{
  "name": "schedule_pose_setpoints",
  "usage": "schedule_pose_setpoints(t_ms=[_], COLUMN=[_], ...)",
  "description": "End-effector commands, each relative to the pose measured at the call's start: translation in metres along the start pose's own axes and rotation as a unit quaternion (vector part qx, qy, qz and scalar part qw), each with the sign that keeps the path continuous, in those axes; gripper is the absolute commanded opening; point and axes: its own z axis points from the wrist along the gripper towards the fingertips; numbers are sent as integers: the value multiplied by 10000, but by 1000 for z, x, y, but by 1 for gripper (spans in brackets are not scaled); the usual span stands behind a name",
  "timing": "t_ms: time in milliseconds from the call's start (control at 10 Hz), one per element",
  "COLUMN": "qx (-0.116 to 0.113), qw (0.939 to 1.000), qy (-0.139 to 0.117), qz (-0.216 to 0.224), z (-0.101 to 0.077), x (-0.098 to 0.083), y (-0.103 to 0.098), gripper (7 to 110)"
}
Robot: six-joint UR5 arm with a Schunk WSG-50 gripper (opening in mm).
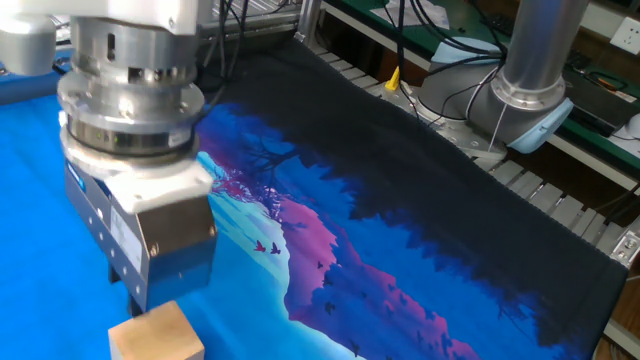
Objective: Hold a small block with the gripper and sweep it from left to right on the table
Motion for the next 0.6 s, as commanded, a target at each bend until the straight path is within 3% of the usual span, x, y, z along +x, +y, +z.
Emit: schedule_pose_setpoints(t_ms=[0,100,200,500], qx=[14,18,-14,-56], qw=[10000,10000,9999,9990], qy=[-53,86,158,431], qz=[-30,-43,-47,-133], z=[-5,-4,-4,-6], x=[-3,3,5,18], y=[-8,-9,-9,-10], gripper=[22,22,7,7])
